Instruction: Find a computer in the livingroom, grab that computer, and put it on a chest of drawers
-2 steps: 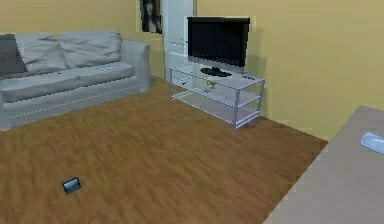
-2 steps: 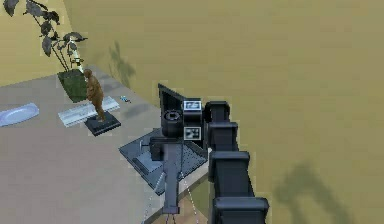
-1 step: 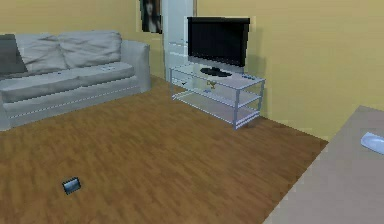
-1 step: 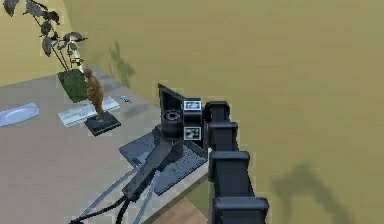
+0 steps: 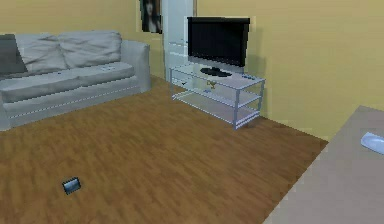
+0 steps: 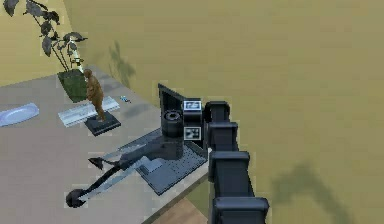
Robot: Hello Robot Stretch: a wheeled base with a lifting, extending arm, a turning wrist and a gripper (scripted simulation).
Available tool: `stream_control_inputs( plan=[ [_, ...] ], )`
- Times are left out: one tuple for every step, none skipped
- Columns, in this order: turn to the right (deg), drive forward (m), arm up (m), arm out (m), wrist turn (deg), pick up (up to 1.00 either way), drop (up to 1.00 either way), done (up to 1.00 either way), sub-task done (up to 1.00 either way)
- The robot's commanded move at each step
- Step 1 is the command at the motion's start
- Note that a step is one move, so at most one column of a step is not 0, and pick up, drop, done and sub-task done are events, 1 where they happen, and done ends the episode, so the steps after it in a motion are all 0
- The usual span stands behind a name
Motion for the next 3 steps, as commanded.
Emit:
stream_control_inputs(
  plan=[
    [0.0,0.0,0.0,0.0,45.0,0.0,0.0,0.0,0.0],
    [0.0,0.0,0.0,0.0,15.0,0.0,0.0,0.0,0.0],
    [0.0,0.0,-0.3,0.0,0.0,0.0,0.0,0.0,0.0]
  ],
)
